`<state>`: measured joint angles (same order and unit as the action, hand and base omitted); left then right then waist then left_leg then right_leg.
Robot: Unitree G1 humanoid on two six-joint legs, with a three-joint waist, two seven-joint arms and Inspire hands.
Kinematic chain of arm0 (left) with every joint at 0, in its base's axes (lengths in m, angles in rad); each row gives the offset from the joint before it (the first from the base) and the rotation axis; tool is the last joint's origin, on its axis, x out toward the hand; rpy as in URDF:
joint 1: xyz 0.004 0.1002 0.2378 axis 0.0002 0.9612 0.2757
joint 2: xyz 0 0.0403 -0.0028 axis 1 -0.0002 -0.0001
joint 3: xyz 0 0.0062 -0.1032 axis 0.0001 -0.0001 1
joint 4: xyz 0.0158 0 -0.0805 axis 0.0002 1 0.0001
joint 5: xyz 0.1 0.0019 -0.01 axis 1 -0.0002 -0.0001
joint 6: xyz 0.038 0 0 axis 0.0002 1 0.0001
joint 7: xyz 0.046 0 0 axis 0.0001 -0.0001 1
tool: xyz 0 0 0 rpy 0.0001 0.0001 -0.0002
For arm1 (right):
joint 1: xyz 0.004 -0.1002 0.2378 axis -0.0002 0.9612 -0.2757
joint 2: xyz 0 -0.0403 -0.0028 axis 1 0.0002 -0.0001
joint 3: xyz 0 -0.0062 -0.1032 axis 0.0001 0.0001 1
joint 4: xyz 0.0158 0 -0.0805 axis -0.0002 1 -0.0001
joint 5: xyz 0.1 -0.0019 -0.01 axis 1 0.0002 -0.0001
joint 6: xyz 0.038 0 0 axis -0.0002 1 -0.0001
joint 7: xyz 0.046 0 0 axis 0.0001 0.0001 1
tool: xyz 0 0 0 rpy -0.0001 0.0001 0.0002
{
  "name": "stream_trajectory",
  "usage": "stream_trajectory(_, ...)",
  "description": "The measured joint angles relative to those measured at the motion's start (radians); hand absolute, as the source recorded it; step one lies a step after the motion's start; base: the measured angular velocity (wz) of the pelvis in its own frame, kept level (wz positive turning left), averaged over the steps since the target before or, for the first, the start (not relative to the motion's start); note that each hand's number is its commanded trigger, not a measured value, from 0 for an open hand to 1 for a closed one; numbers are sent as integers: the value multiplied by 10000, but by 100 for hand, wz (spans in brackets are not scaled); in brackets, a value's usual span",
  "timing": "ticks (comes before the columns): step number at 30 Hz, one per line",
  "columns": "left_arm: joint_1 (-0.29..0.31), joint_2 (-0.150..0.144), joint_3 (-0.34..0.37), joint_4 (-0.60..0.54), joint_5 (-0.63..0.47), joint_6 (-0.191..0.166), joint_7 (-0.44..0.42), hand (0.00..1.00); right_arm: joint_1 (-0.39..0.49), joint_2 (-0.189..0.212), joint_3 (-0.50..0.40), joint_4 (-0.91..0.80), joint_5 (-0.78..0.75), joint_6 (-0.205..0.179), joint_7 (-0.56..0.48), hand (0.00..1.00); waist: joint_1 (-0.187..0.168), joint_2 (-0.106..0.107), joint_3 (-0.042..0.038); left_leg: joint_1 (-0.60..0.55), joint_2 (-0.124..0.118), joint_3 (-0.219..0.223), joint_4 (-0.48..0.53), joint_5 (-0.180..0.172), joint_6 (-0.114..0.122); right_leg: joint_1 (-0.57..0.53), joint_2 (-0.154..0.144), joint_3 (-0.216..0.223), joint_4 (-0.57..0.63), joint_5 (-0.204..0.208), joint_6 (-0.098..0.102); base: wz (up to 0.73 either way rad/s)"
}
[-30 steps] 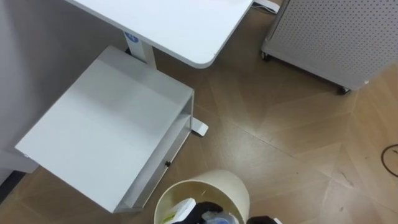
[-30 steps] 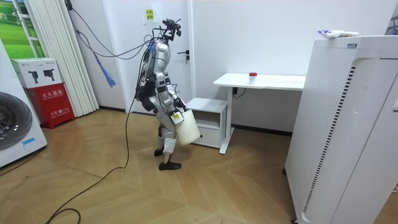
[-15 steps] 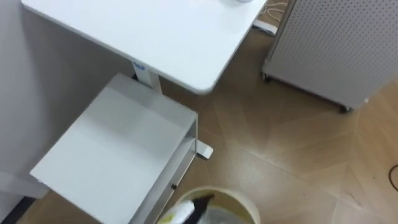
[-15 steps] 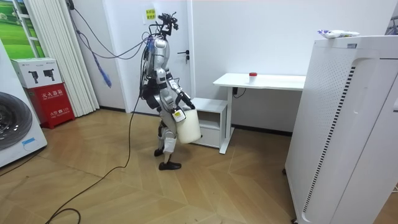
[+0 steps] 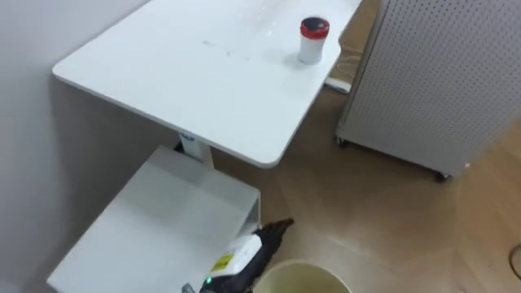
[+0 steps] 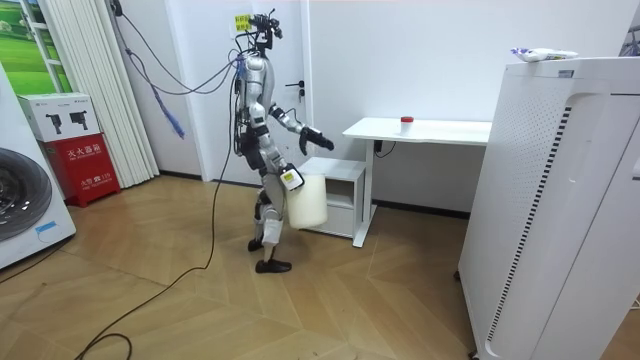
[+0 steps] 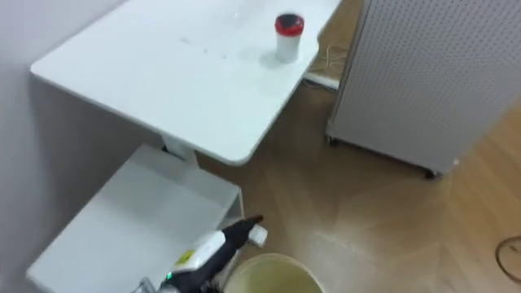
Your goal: Pick garbage
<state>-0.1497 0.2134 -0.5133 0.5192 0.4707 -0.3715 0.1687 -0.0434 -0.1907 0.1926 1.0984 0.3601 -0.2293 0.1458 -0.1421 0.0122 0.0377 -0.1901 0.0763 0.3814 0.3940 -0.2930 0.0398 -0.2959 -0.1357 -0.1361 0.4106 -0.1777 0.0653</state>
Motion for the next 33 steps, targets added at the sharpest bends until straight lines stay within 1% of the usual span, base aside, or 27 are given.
stream_trajectory(2,86,72,145,-367,76,-2,99,0,329,4,-320,-375,-125,-1,-17,100,4,-5,-20,298,-19,63,-94,0,0,237,-3,-69,-44,2,3,-23)
stream_trajectory(3,265,57,341,-638,110,-7,194,0,542,9,-424,-550,-123,-6,-21,100,19,-18,-134,523,-24,187,-226,0,0,413,28,-64,-208,18,29,-35)
stream_trajectory(4,426,61,591,-835,137,-60,282,0,653,22,-505,-583,-165,-7,-17,100,90,-38,-206,773,-8,337,-310,0,-1,591,78,-62,-346,62,39,-44)
stream_trajectory(6,499,57,1042,-927,132,-158,416,0,667,23,-546,-575,-159,1,-5,100,188,-79,-231,1138,15,600,-348,-1,-2,760,166,-65,-360,130,-17,-63)
stream_trajectory(7,629,87,1384,-1116,124,-159,463,0,693,11,-547,-576,-137,1,12,100,293,-127,-240,1464,78,748,-431,-1,-2,942,190,-192,-417,172,-79,-69)
stream_trajectory(8,708,112,1510,-1255,120,-159,509,0,735,7,-548,-575,-124,0,12,100,316,-130,-241,1630,109,791,-475,-2,-4,1072,209,-354,-487,215,-126,-61)
stream_trajectory(9,802,189,1592,-1548,115,-161,695,0,824,15,-546,-552,-64,0,14,100,306,-151,-258,1884,163,795,-539,-12,-23,1317,239,-711,-608,281,-193,-39)
stream_trajectory(10,800,305,1611,-1854,116,-173,817,0,921,17,-563,-554,-55,1,13,100,298,-195,-298,2069,187,812,-653,-12,-113,1453,295,-751,-699,301,-222,-29)
stream_trajectory(12,797,326,1825,-2280,126,-273,1057,0,922,19,-610,-553,-56,5,12,100,269,-247,-308,2268,187,877,-905,-2,-233,1466,343,-751,-673,320,-254,-18)
stream_trajectory(14,811,251,1946,-2422,125,-366,1342,0,921,1,-651,-553,-63,4,6,100,281,-309,-289,2405,196,1016,-955,17,-266,1480,355,-780,-647,353,-307,-26)
stream_trajectory(15,843,275,1987,-2488,119,-367,1426,0,924,0,-670,-553,-64,5,-7,100,335,-330,-276,2481,227,1037,-962,25,-280,1522,361,-900,-645,383,-354,-26)
stream_trajectory(17,872,316,2010,-2533,107,-366,1474,0,941,1,-670,-555,-73,19,-9,100,351,-395,-236,2588,303,1123,-930,22,-309,1598,402,-950,-636,402,-395,-14)
stream_trajectory(18,873,326,2026,-2584,107,-366,1513,0,939,-13,-679,-580,-79,19,-10,100,369,-415,-224,2603,398,1156,-877,-43,-424,1599,438,-1140,-629,416,-465,-13)
stream_trajectory(19,873,351,2070,-2598,106,-367,1554,0,920,-6,-659,-583,-81,19,-4,100,405,-433,-218,2610,523,1233,-792,-118,-535,1598,529,-1190,-613,438,-545,-16)
stream_trajectory(20,874,367,2103,-2597,101,-366,1561,0,916,-6,-634,-592,-84,19,19,100,414,-453,-213,2611,577,1253,-733,-130,-557,1600,562,-1191,-596,440,-579,-17)
stream_trajectory(21,873,393,2209,-2603,100,-366,1565,0,901,-12,-603,-603,-103,20,36,100,445,-452,-212,2613,691,1314,-614,-202,-647,1572,637,-1188,-495,410,-657,-28)
stream_trajectory(22,873,401,2336,-2609,101,-366,1626,0,880,-22,-599,-603,-140,22,68,100,539,-444,-205,2645,801,1428,-477,-276,-741,1515,691,-1224,-332,330,-782,-31)
stream_trajectory(23,874,414,2389,-2608,101,-366,1718,0,879,-23,-600,-603,-141,22,79,100,545,-429,-201,2655,887,1474,-415,-335,-791,1510,712,-1309,-256,283,-850,-35)
stream_trajectory(25,874,415,2652,-2656,67,-367,1911,0,934,-27,-600,-602,-136,30,97,100,576,-403,-205,2712,1139,1523,-122,-458,-996,1425,783,-1667,-68,53,-1116,-26)
stream_trajectory(26,874,408,2714,-2671,18,-368,1978,0,933,-29,-602,-603,-133,31,97,100,586,-401,-210,2718,1181,1507,-62,-471,-1041,1384,825,-1650,2,-10,-1174,-30)
stream_trajectory(27,884,398,2863,-2723,-17,-367,2082,0,930,-33,-606,-604,-133,31,107,100,647,-398,-215,2703,1199,1323,123,-483,-1118,1334,945,-1488,87,-116,-1287,-50)
stream_trajectory(28,1032,376,3046,-2835,-123,-404,2159,0,920,-33,-606,-604,-146,34,122,100,735,-371,-231,2691,1208,755,252,-447,-1141,1289,1164,-1049,96,-167,-1362,-63)
stream_trajectory(29,1134,366,3155,-2860,-235,-473,2189,0,907,-33,-606,-604,-162,34,130,100,779,-345,-248,2651,1202,363,393,-427,-1127,1303,1280,-875,100,-185,-1413,-87)
stream_trajectory(30,1282,358,3277,-2859,-494,-505,2219,0,898,-42,-605,-603,-197,35,152,100,911,-300,-272,2399,1198,-521,967,-344,-993,1352,1476,-572,89,-180,-1544,-76)
stream_trajectory(31,1392,337,3374,-2859,-607,-509,2225,0,912,-62,-602,-591,-281,36,186,100,938,-277,-286,1985,1154,-1277,1688,-240,-841,1447,1565,-348,33,-191,-1629,-63)
stream_trajectory(32,1419,322,3374,-2858,-712,-513,2229,0,916,-92,-601,-580,-292,37,187,100,916,-276,-288,1789,1011,-1613,1820,-271,-848,1479,1571,-249,25,-205,-1652,-38)
stream_trajectory(33,1419,300,3365,-2851,-983,-580,2253,0,927,-156,-592,-572,-284,47,176,100,913,-280,-283,1365,714,-1957,1720,-288,-840,1519,1555,-86,4,-210,-1679,-45)
